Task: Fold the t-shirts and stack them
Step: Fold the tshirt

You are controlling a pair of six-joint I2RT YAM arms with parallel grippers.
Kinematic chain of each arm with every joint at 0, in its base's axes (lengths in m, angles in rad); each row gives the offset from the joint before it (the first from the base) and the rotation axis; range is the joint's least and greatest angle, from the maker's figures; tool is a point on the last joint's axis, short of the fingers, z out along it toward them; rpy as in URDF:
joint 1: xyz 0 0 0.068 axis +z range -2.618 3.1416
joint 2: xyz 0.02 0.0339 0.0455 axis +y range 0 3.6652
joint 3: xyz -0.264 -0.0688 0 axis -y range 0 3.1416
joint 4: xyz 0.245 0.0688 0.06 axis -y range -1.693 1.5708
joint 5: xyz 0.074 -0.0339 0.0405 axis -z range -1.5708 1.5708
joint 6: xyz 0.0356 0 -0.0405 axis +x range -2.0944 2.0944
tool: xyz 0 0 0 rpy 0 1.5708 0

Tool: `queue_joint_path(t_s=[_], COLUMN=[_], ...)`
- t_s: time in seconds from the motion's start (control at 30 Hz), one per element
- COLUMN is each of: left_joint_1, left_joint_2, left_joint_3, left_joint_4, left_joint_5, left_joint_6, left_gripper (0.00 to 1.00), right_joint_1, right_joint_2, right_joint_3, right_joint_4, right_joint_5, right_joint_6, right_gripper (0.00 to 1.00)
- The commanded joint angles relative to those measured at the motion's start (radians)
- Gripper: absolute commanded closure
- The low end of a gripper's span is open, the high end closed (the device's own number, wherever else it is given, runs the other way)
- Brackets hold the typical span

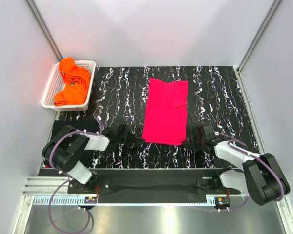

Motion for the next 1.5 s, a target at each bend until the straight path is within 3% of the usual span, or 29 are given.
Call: queue_joint_path(t_s=[0.0,0.17,0.33,0.67,0.9,1.1,1.3,1.47], left_joint_1=[0.005,-0.033,-0.106,-0.248,-0.364,-0.409,-0.407,-0.325], left_joint_2=[0.009,-0.052,-0.251,-0.69,-0.895,-0.894,-0.766,-0.649], left_joint_3=[-0.02,-0.041,-0.13,-0.125,-0.104,-0.014,0.227,0.344], left_joint_4=[-0.021,-0.069,-0.083,-0.428,-0.628,-0.69,-0.761,-0.765], left_joint_5=[-0.064,-0.045,-0.074,-0.173,-0.232,-0.265,-0.317,-0.332], left_joint_6=[0.025,0.01,-0.106,-0.169,-0.257,-0.232,-0.102,0.005], left_gripper=[1.0,1.0,1.0,1.0,1.0,1.0,1.0,1.0], right_joint_1=[0.003,0.005,0.003,0.008,0.006,0.008,0.005,0.002], right_joint_2=[0.044,-0.03,-0.221,-0.54,-0.631,-0.602,-0.475,-0.322], right_joint_3=[0.0,0.044,0.066,0.138,0.216,0.307,0.455,0.549], right_joint_4=[-0.075,-0.24,-0.421,-0.748,-0.914,-0.938,-0.937,-0.883], right_joint_5=[0.077,0.02,-0.014,-0.161,-0.216,-0.242,-0.229,-0.228], right_joint_6=[-0.08,-0.153,-0.233,-0.356,-0.387,-0.411,-0.463,-0.499], right_gripper=[1.0,1.0,1.0,1.0,1.0,1.0,1.0,1.0])
